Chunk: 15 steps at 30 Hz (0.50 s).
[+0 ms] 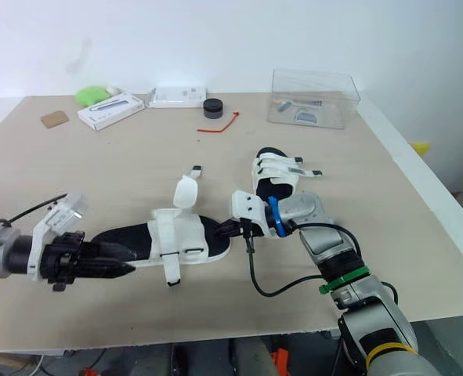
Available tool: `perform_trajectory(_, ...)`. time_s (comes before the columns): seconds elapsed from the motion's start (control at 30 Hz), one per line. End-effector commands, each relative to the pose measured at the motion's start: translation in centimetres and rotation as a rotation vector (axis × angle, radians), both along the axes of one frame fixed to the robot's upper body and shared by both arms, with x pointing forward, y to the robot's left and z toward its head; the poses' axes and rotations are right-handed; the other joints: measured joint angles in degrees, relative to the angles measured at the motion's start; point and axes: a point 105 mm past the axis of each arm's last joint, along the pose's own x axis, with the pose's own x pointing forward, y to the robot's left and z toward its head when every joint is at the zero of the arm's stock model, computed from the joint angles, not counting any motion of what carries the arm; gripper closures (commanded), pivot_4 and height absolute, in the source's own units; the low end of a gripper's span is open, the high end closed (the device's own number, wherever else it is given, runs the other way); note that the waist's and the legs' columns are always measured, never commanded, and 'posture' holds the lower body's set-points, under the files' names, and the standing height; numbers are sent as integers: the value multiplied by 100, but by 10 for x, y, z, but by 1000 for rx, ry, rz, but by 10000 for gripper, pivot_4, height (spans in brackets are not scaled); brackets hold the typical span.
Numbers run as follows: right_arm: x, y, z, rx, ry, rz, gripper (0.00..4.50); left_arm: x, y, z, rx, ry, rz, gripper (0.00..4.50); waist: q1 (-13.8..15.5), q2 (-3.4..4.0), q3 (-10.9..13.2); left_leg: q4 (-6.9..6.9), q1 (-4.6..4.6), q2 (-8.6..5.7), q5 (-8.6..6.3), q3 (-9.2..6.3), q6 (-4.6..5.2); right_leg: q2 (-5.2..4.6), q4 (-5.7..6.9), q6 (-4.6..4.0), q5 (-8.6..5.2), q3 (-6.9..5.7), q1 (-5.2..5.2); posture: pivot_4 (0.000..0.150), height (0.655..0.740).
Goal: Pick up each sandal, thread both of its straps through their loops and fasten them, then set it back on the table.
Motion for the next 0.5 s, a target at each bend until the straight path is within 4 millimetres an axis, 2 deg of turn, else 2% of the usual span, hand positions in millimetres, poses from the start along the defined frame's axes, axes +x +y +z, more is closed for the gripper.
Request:
perform_trajectory(0.03, 0, -2, -12, -46, 26, -12, 45000, -12, -21, -14, -56, -13, 1, 24536, 4, 2, -2, 0, 0, -1, -2, 2, 0, -2, 0, 3, -1, 1, 1, 1500, 7400)
perform_trajectory(0.1, 0, -2, -12, -45, 26, -10, 45000, -10, -28, -23, -73, -16, 39, 24536, 14, -36, -4, 4, -4, 2, -1, -10, -2, 0, 2, 13, 10, -1, 3, 1500, 7400)
perform_trajectory(0.23, 0, -3, -12, -50, 24, -8, 45000, 5, -37, -39, -68, -53, 116, 24536, 20, -26, -4, 4, 3, 5, 11, -16, -4, 9, 2, -19, 14, -4, 7, 1500, 7400)
perform_trajectory(0.37, 2, -4, -10, -54, 20, -11, 45000, 20, -38, -41, -68, -102, 156, 24536, 21, -27, -5, 4, 3, 6, 14, -19, -6, 15, 3, -17, 17, -4, 10, 1500, 7400)
perform_trajectory(0.5, 2, -5, -10, -56, 18, -13, 45000, 28, -40, -44, -63, -135, 160, 24536, 21, -27, -5, 4, 2, 3, 14, -15, -6, 11, 2, -10, 19, -1, 10, 1500, 7400)
